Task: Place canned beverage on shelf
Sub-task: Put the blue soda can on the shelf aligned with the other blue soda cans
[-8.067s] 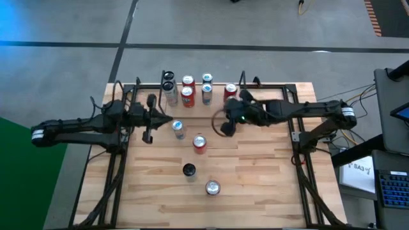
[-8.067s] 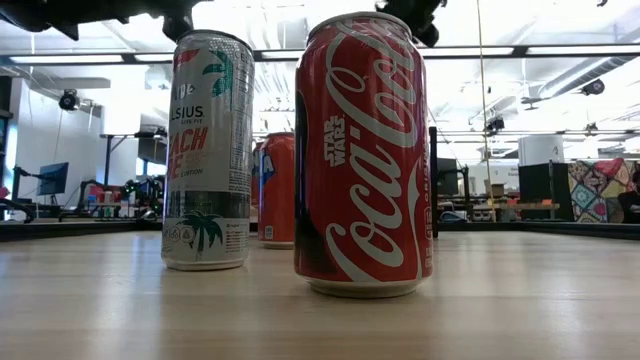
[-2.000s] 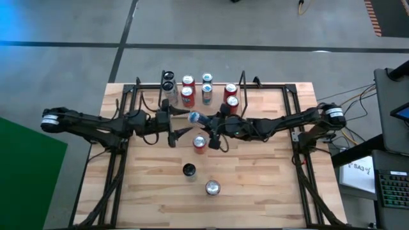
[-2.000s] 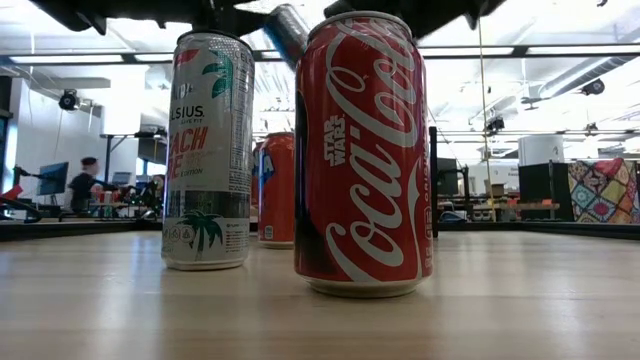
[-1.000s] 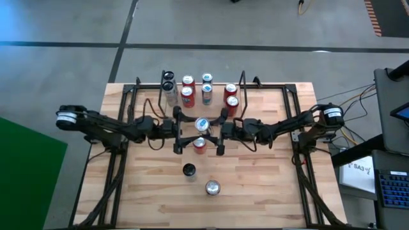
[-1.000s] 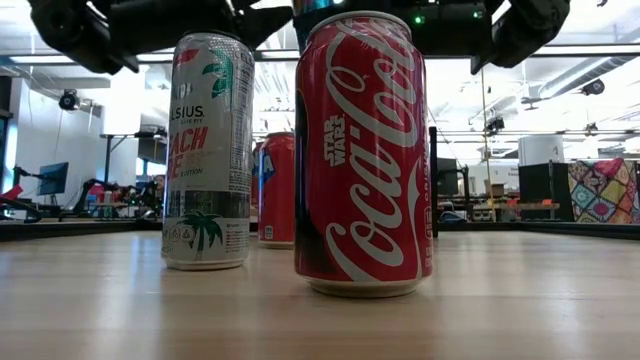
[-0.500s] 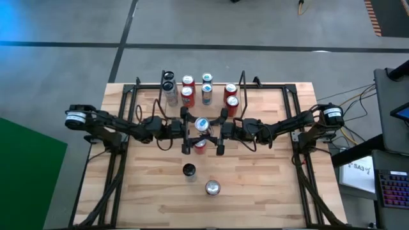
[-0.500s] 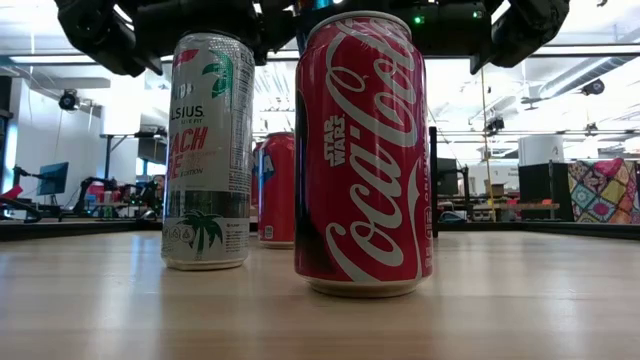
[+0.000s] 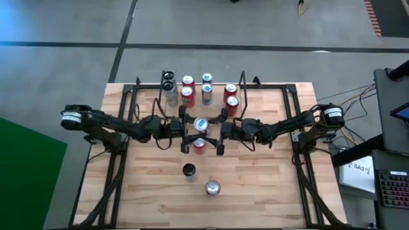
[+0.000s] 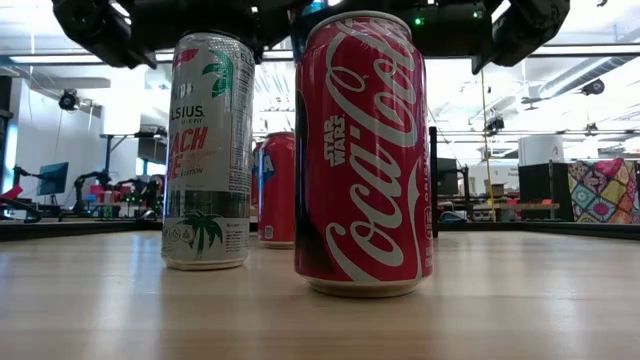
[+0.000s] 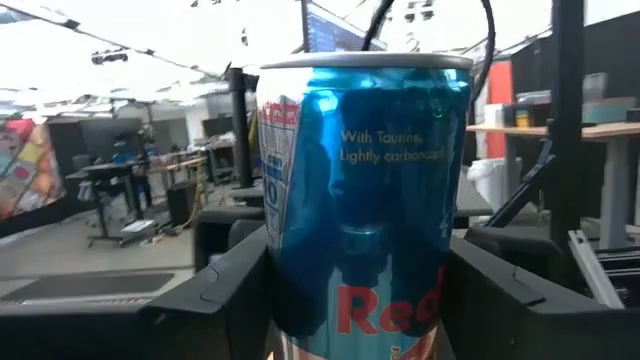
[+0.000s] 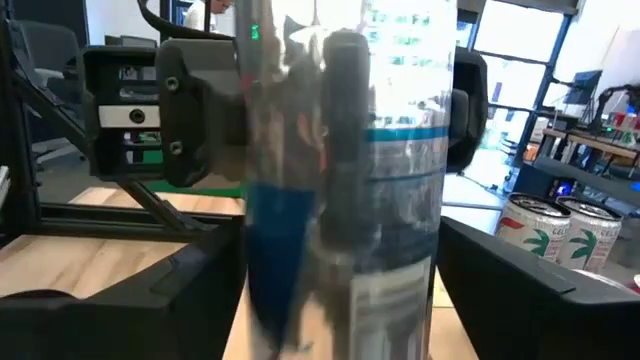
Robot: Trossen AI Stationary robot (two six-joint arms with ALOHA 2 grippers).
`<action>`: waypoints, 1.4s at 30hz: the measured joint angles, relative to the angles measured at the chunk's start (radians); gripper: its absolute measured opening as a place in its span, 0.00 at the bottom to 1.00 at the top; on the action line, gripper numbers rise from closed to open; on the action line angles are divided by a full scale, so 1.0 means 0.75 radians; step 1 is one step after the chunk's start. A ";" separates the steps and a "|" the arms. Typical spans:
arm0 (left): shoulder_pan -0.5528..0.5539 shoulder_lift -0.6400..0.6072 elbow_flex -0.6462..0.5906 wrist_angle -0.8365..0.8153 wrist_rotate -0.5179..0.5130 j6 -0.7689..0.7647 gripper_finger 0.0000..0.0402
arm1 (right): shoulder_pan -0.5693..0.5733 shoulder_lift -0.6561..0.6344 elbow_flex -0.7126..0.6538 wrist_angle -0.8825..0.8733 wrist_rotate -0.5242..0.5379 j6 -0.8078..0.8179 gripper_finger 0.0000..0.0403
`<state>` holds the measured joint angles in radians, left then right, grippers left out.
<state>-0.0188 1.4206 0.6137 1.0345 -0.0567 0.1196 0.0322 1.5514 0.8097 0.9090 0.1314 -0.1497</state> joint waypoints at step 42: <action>-0.199 -0.335 -0.002 -0.757 -0.527 0.114 0.60 | -0.001 0.045 0.555 -0.775 -0.071 0.007 0.54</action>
<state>-0.1677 1.1694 0.6125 0.4671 -0.4517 0.2047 0.0315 1.5848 1.2259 0.3275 0.0784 -0.1445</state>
